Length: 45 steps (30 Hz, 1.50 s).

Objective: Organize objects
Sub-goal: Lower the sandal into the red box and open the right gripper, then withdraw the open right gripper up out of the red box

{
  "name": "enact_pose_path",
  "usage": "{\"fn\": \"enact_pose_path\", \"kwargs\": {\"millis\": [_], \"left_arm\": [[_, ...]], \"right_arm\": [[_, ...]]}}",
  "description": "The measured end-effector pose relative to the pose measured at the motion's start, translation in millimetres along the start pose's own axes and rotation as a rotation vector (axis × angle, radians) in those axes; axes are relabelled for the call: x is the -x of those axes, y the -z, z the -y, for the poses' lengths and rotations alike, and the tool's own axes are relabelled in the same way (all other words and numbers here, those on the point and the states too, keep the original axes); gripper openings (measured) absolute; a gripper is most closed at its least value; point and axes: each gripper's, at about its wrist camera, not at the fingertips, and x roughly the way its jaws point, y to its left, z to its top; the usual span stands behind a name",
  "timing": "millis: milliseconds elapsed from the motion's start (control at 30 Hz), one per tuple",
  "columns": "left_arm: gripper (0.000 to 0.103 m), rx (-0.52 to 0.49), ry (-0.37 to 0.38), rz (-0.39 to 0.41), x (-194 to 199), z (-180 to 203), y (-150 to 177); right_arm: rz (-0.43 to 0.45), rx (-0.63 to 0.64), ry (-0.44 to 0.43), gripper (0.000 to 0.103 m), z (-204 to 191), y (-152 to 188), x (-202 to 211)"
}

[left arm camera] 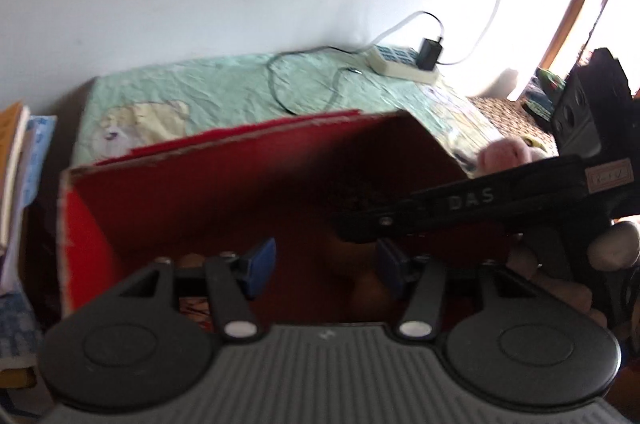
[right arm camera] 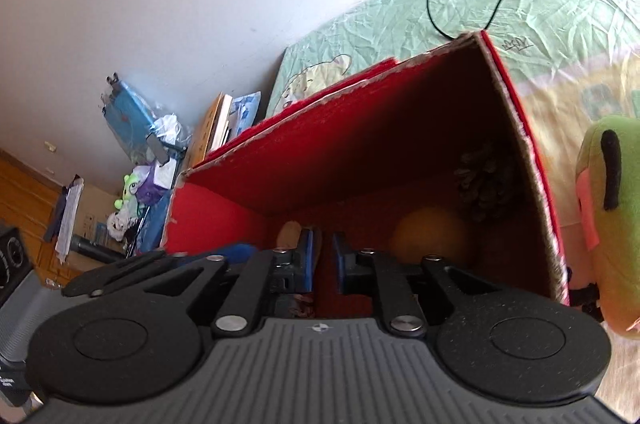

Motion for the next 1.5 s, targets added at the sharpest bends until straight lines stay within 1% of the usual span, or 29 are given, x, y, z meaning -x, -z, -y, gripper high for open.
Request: {"fn": "enact_pose_path", "kwargs": {"millis": [67, 100, 167, 200, 300, 367, 433, 500, 533, 633, 700, 800, 867, 967, 1067, 1233, 1367, 1500], "left_arm": [[0.057, 0.025, -0.036, 0.019, 7, -10, 1], [0.057, 0.039, -0.040, 0.027, 11, -14, 2], [0.057, 0.061, -0.046, 0.044, 18, -20, 3], [0.057, 0.070, -0.052, 0.058, 23, -22, 4], [0.057, 0.084, -0.063, 0.088, 33, -25, 6], [0.057, 0.078, -0.069, 0.078, 30, -23, 6], [0.057, 0.069, -0.068, 0.059, 24, -22, 6], [0.055, 0.066, -0.057, 0.031, 16, -21, 7], [0.055, 0.068, -0.046, 0.019, 12, -21, 8], [0.055, 0.096, 0.023, -0.021, 1, -21, 7], [0.055, 0.116, 0.059, -0.060, -9, -19, 5], [0.055, 0.129, 0.052, -0.125, -25, -15, 2], [0.055, 0.136, 0.057, -0.150, -32, -13, 3], [0.055, 0.123, 0.041, -0.184, -39, -6, 6], [0.055, 0.084, 0.030, -0.176, -35, 7, 10], [0.057, 0.024, -0.028, -0.161, -25, 30, 16], [0.057, 0.011, -0.078, -0.148, -17, 44, 19], [0.059, 0.017, -0.114, -0.130, -4, 53, 23]], "right_arm": [[-0.015, -0.018, -0.001, 0.014, 2, 0, -4], [-0.024, -0.019, -0.009, 0.014, 0, 0, -6], [-0.046, 0.008, -0.020, 0.015, -7, 0, -11], [-0.062, 0.034, -0.018, 0.018, -13, -2, -13], [-0.113, 0.125, 0.008, 0.024, -31, -4, -24], [-0.115, 0.165, 0.029, 0.024, -39, -4, -28], [-0.110, 0.178, 0.076, 0.024, -40, -5, -32], [-0.086, 0.152, 0.107, 0.024, -36, -6, -30], [-0.071, 0.126, 0.103, 0.024, -33, -8, -26], [-0.012, 0.042, 0.054, 0.024, -19, -5, -7], [0.032, 0.021, 0.045, 0.024, -13, -2, 7], [0.091, 0.031, 0.057, 0.024, -9, 3, 25], [0.125, 0.048, 0.065, 0.024, -7, 8, 36], [0.177, 0.085, 0.076, 0.024, -7, 19, 52], [0.209, 0.109, 0.091, 0.024, -3, 31, 69], [0.210, 0.083, 0.101, 0.024, 7, 49, 79], [0.223, 0.100, 0.094, 0.024, 7, 58, 84], [0.246, 0.148, 0.088, 0.024, -2, 66, 89]]}}
